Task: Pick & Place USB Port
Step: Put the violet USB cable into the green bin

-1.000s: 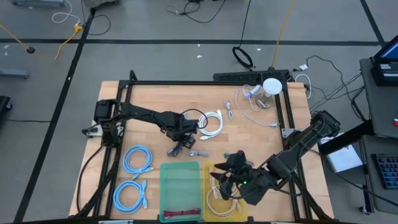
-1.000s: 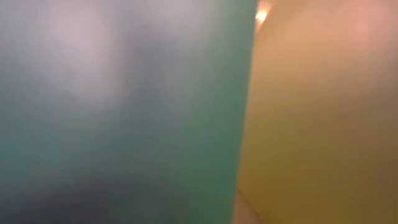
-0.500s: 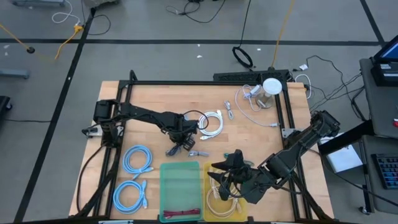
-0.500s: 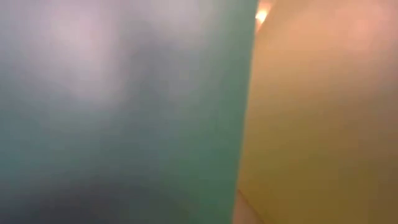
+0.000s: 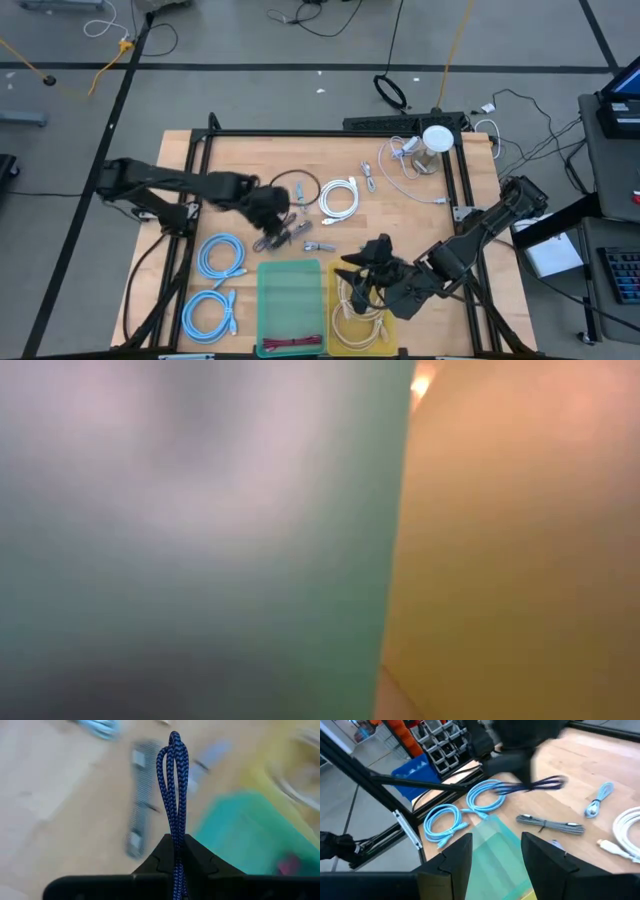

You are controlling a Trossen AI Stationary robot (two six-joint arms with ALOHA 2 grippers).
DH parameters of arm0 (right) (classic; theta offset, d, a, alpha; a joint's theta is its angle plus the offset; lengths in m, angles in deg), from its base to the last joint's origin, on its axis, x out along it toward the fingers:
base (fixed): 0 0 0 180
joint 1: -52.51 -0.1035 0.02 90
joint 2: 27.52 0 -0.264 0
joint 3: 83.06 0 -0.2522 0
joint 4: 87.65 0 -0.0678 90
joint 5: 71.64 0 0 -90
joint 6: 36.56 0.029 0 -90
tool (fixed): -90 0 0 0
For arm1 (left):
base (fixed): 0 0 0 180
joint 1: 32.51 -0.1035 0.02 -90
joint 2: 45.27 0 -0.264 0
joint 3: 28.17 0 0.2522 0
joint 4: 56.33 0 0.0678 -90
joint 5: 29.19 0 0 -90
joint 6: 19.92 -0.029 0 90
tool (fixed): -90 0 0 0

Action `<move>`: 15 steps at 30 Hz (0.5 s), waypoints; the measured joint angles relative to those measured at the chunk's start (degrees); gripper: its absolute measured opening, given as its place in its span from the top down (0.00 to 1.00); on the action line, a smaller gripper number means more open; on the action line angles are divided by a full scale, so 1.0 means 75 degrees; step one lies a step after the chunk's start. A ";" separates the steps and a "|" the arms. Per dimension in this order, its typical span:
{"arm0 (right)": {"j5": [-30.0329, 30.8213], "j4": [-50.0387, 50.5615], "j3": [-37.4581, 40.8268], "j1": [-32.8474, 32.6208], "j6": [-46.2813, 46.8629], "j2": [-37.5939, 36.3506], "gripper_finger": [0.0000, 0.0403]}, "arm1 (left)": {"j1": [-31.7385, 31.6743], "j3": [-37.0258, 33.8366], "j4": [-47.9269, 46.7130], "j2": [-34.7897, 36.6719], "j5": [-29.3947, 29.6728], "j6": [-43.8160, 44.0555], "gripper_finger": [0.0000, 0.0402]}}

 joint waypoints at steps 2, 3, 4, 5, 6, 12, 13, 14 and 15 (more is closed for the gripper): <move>0.0008 0.0159 -0.0009 0.0116 -0.0002 -0.0090 0.59 | 0.0513 0.0003 0.0341 0.0310 -0.0209 0.0088 0.97; 0.0020 0.0278 -0.0009 0.0166 -0.0003 -0.0143 0.59 | 0.0798 0.0006 0.0527 0.0392 -0.0253 0.0163 0.97; 0.0028 0.0371 -0.0009 0.0238 -0.0004 -0.0199 0.59 | 0.1119 0.0006 0.0748 0.0431 -0.0281 0.0232 0.97; 0.0027 0.0478 -0.0009 0.0310 -0.0004 -0.0250 0.59 | 0.1464 0.0006 0.1072 0.0432 -0.0278 0.0315 0.97; 0.0033 0.0576 -0.0009 0.0385 -0.0006 -0.0312 0.59 | 0.1805 0.0006 0.1468 0.0407 -0.0281 0.0374 0.97; 0.0032 0.0856 -0.0009 0.0743 -0.0299 -0.0613 0.59 | 0.3325 0.0012 0.3559 -0.0521 0.0018 0.0611 0.97; 0.0030 0.0869 -0.0009 0.0767 -0.0371 -0.0642 0.59 | 0.3398 0.0003 0.3656 -0.0738 0.0077 0.0663 0.97; 0.0009 0.0859 -0.0009 0.0803 -0.0428 -0.0661 0.59 | 0.3459 0.0006 0.3801 -0.0961 0.0070 0.0691 0.97; 0.0004 0.0851 -0.0009 0.0827 -0.0468 -0.0672 0.59 | 0.3514 0.0009 0.3837 -0.1148 0.0046 0.0710 0.97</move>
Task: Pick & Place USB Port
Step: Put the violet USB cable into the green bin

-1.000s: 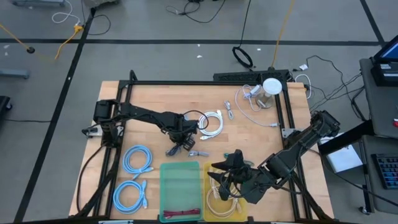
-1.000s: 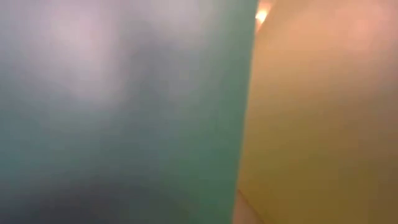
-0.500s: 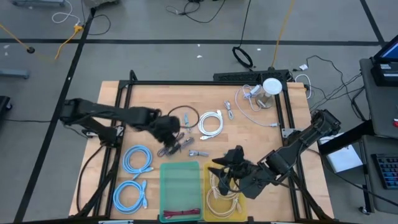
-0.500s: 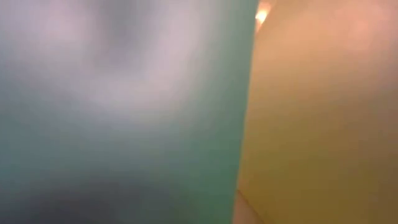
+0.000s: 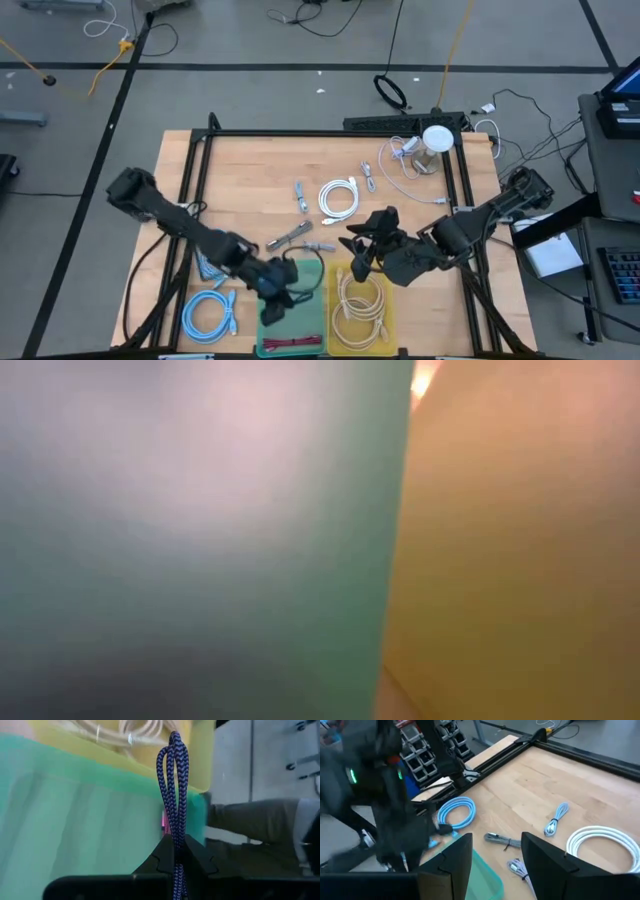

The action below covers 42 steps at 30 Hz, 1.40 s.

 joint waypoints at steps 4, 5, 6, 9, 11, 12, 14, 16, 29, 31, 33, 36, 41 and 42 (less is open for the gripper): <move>-0.0039 -0.0035 0.0000 0.0023 -0.0072 0.0002 0.59 | 0.0031 -0.0006 -0.0063 -0.0769 -0.0386 -0.0063 0.97; -0.0039 -0.0035 0.0000 0.0023 -0.0072 0.0003 0.59 | 0.0031 -0.0006 -0.0116 -0.0918 -0.0559 -0.0133 0.97; -0.0040 -0.0036 0.0000 0.0019 -0.0070 0.0002 0.59 | 0.0031 -0.0012 -0.0099 -0.1074 -0.0719 -0.0172 0.97; -0.0086 -0.0034 0.0000 0.0008 -0.0029 0.0003 0.59 | 0.0042 -0.0009 -0.0001 -0.1423 -0.1055 -0.0348 0.97; -0.0098 -0.0023 0.0000 0.0005 -0.0014 0.0003 0.59 | 0.0052 -0.0009 0.0229 -0.1624 -0.1280 -0.0418 0.97; -0.0097 -0.0026 0.0000 0.0008 -0.0014 0.0001 0.59 | 0.0048 -0.0009 0.0362 -0.1680 -0.1365 -0.0458 0.97; -0.0096 -0.0026 0.0000 0.0007 -0.0007 0.0003 0.59 | 0.0046 -0.0009 0.0557 -0.1793 -0.1523 -0.0513 0.97; -0.0097 -0.0023 0.0000 0.0008 -0.0009 0.0003 0.59 | 0.0017 -0.0005 0.0911 -0.1889 -0.1624 -0.0545 0.97; -0.0033 0.0000 0.0000 0.0017 -0.0067 0.0006 0.59 | -0.0033 -0.0001 0.1146 -0.1883 -0.1615 -0.0739 0.92; -0.0033 0.0009 0.0000 0.0017 -0.0068 0.0006 0.59 | -0.0033 0.0000 0.1204 -0.1883 -0.1620 -0.0776 0.92; -0.0033 0.0009 0.0000 0.0017 -0.0069 0.0006 0.59 | -0.0033 0.0000 0.1212 -0.1883 -0.1636 -0.0780 0.91; -0.0032 0.0012 0.0000 0.0017 -0.0069 0.0006 0.59 | -0.0034 0.0000 0.1232 -0.1883 -0.1674 -0.0782 0.91; -0.0032 0.0025 0.0000 0.0017 -0.0071 0.0009 0.59 | -0.0085 0.0000 0.1291 -0.1883 -0.1920 -0.0751 0.87; -0.0031 0.0044 0.0000 0.0017 -0.0072 0.0009 0.59 | -0.0085 0.0000 0.1300 -0.1883 -0.1921 -0.0742 0.84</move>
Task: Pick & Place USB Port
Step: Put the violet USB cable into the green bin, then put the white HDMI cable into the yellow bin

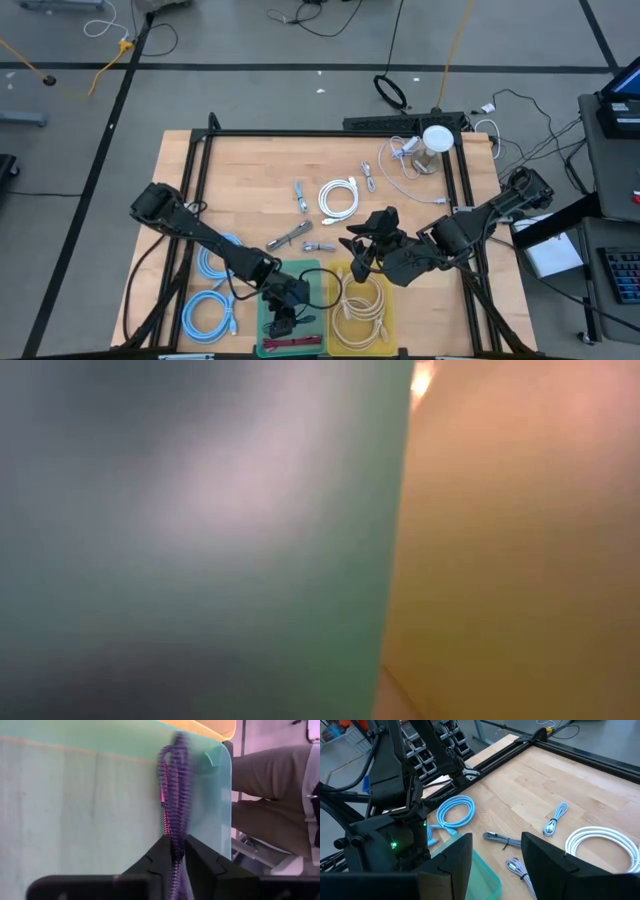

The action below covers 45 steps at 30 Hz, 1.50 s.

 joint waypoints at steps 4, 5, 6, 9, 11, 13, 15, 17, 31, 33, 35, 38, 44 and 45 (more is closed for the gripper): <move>-0.0003 0.0078 0.0003 0.0030 0.0002 0.0000 0.59 | 0.0000 0.0000 0.0023 0.0000 0.0000 0.0163 0.71; -0.0003 0.0093 0.0003 0.0042 0.0000 0.0000 0.59 | 0.0000 -0.0003 0.0020 0.0000 0.0000 0.0178 0.68; -0.0003 0.0093 0.0003 0.0047 0.0000 0.0000 0.59 | 0.0000 -0.0002 0.0020 0.0000 0.0014 0.0182 0.65; -0.0003 0.0095 0.0003 0.0068 -0.0005 0.0000 0.59 | 0.0003 -0.0002 0.0054 0.0000 0.0140 0.0172 0.58; -0.0007 0.0097 0.0003 0.0090 -0.0028 0.0000 0.59 | 0.0000 -0.0003 0.0199 0.0000 0.0149 0.0175 0.55; -0.0014 0.0117 0.0003 0.0093 -0.0034 0.0000 0.59 | -0.0001 -0.0003 0.0259 0.0003 0.0143 0.0175 0.55; -0.0021 0.0118 0.0003 0.0096 -0.0059 0.0000 0.59 | -0.0047 -0.0003 0.0195 0.0006 0.0152 0.0172 0.55; -0.0084 0.0117 0.0003 0.0096 -0.0056 0.0000 0.59 | -0.0134 -0.0003 -0.0011 0.0011 0.0210 0.0169 0.58; -0.0613 0.0027 0.0004 0.0005 0.0186 0.0003 0.59 | -0.2008 -0.0003 -0.1175 0.1864 0.3599 -0.0706 0.99; -0.0798 0.0071 0.0006 -0.0106 0.0282 0.0003 0.59 | -0.2558 -0.0002 -0.1139 0.1959 0.3656 -0.1212 0.98; -0.0921 0.0225 0.0006 -0.0250 0.0439 0.0003 0.59 | -0.3134 0.0000 -0.1131 0.1951 0.3431 -0.1656 0.95; -0.0993 0.0847 0.0006 -0.0560 0.0820 -0.0035 0.59 | -0.3982 -0.0003 -0.1138 0.1681 0.2687 -0.2327 0.90; -0.1000 0.3285 0.0015 -0.1308 0.2602 -0.0073 0.59 | -0.5048 -0.0007 -0.1118 0.1031 0.1578 -0.3219 0.72; -0.0987 0.3677 0.0012 -0.1420 0.2952 -0.0073 0.59 | -0.5100 0.0034 -0.1028 0.0892 0.1504 -0.3348 0.69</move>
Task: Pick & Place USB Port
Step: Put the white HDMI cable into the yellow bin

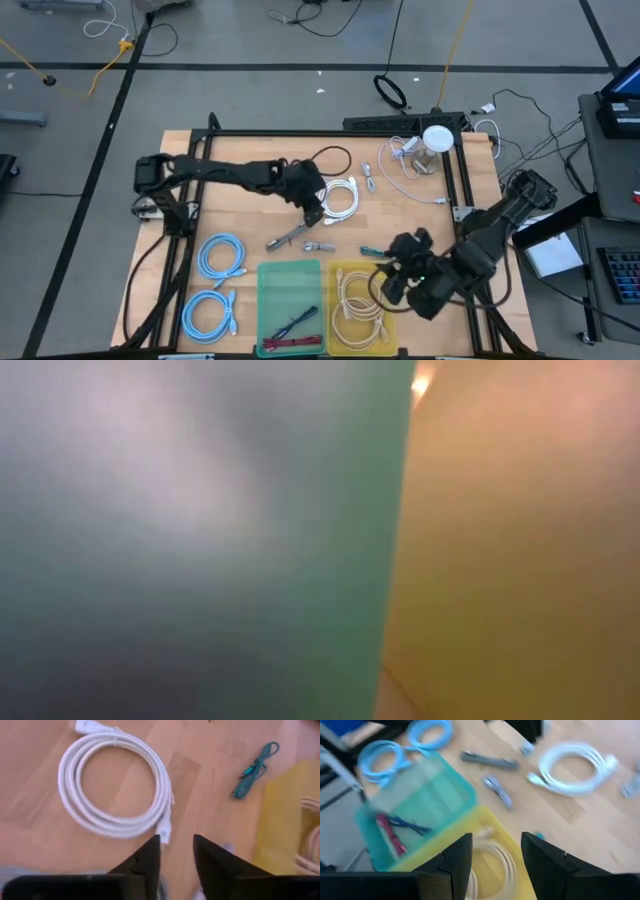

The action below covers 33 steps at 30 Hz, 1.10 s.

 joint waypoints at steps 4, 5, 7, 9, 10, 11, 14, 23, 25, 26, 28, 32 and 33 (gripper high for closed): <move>0.0048 0.1168 0.0078 -0.0373 0.1243 -0.0009 0.59 | 0.0094 0.0437 0.0068 -0.0637 -0.0148 -0.0512 0.56; 0.0052 0.1319 0.0132 -0.0448 0.1481 -0.0009 0.59 | 0.0153 0.0606 0.0160 -0.0819 -0.0152 -0.0606 0.54; 0.0085 0.1473 0.0302 -0.0564 0.1875 -0.0009 0.59 | 0.0299 0.0977 0.0039 -0.1253 -0.0138 -0.0792 0.50; 0.0033 0.1445 0.0522 -0.0646 0.2170 -0.0009 0.59 | 0.0451 0.1480 -0.0034 -0.1706 0.0066 -0.0986 0.47; -0.0017 0.1365 0.0641 -0.0655 0.2268 -0.0009 0.59 | 0.0512 0.1759 -0.0186 -0.1951 0.0175 -0.1101 0.46; -0.0039 0.1251 0.0746 -0.0655 0.2352 -0.0009 0.59 | 0.0569 0.2063 -0.0338 -0.2186 0.0200 -0.1218 0.45; -0.0198 0.0865 0.1028 -0.0652 0.2445 -0.0009 0.59 | 0.0641 0.2928 -0.0851 -0.2796 0.0592 -0.1452 0.45; -0.0190 0.0357 0.1212 -0.0699 0.2407 -0.0009 0.59 | 0.0431 0.3708 -0.2132 -0.3676 0.1484 -0.1547 0.44; -0.0205 0.0364 0.1215 -0.0703 0.2407 -0.0009 0.59 | 0.0337 0.3705 -0.2326 -0.3768 0.1315 -0.1460 0.44; -0.0210 0.0362 0.1215 -0.0704 0.2406 -0.0009 0.59 | 0.0304 0.3707 -0.2337 -0.3832 0.1206 -0.1381 0.45; -0.0210 0.0354 0.1215 -0.0704 0.2389 -0.0009 0.59 | 0.0244 0.3716 -0.2429 -0.3903 0.1002 -0.1161 0.47; -0.0202 0.0367 0.1215 -0.0704 0.2361 -0.0009 0.59 | 0.0244 0.3726 -0.2653 -0.3959 0.0996 -0.0708 0.69; -0.0197 0.0371 0.1215 -0.0704 0.2359 -0.0009 0.59 | 0.0255 0.3730 -0.2646 -0.3973 0.0961 -0.0617 0.78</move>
